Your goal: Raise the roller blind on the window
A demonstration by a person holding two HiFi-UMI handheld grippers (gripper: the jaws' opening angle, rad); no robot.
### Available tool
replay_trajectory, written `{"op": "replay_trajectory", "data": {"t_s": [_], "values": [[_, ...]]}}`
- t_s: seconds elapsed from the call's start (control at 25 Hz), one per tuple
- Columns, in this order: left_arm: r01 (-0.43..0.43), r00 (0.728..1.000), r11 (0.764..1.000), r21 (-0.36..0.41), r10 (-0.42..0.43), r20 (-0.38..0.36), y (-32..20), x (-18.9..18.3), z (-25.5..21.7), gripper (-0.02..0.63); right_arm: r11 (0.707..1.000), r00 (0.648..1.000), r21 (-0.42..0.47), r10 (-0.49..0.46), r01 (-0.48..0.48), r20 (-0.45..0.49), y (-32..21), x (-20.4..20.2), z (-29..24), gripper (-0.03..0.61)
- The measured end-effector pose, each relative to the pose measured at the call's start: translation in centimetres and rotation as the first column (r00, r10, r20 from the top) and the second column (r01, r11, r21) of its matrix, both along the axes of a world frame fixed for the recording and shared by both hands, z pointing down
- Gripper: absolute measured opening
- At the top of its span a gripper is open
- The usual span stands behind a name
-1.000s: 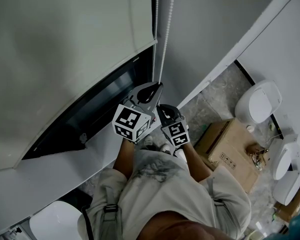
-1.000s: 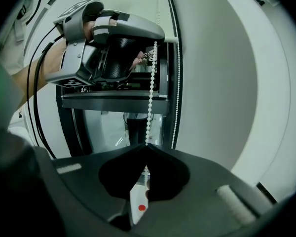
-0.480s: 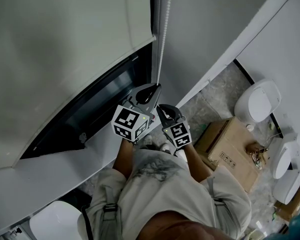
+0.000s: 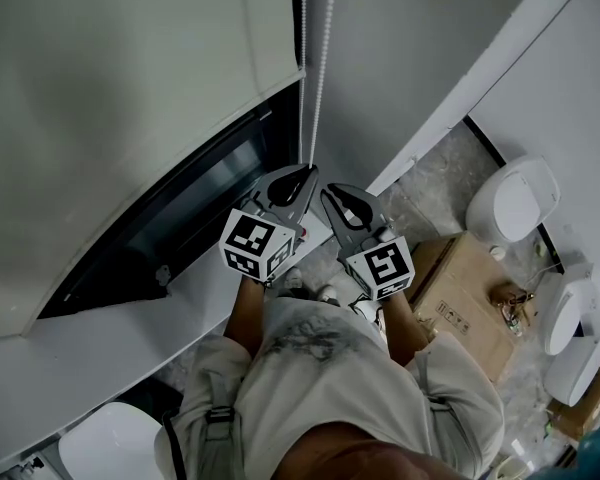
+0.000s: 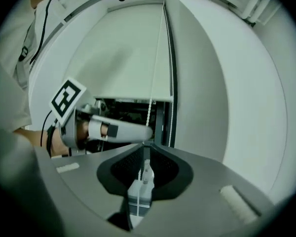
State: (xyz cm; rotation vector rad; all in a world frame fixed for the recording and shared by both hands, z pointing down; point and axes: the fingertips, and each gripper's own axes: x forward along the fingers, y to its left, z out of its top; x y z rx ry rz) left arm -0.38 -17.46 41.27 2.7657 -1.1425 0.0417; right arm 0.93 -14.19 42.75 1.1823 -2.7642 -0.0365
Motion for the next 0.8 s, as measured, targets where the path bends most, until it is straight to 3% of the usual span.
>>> {"op": "replay_trajectory", "data": {"t_s": [0.24, 0.8], "values": [[0.004, 1.000, 1.000, -0.005, -0.004, -0.002, 0.0, 0.2, 0.1, 0.011, 0.991, 0.998, 0.129, -0.029, 0.022, 0.059, -0.9, -0.1, -7.8, 0.060], [0.010, 1.000, 1.000, -0.003, -0.010, -0.011, 0.1, 0.3, 0.1, 0.012, 0.949, 0.993, 0.309, -0.088, 0.060, 0.077, -2.3, -1.6, -17.3, 0.074]]}}
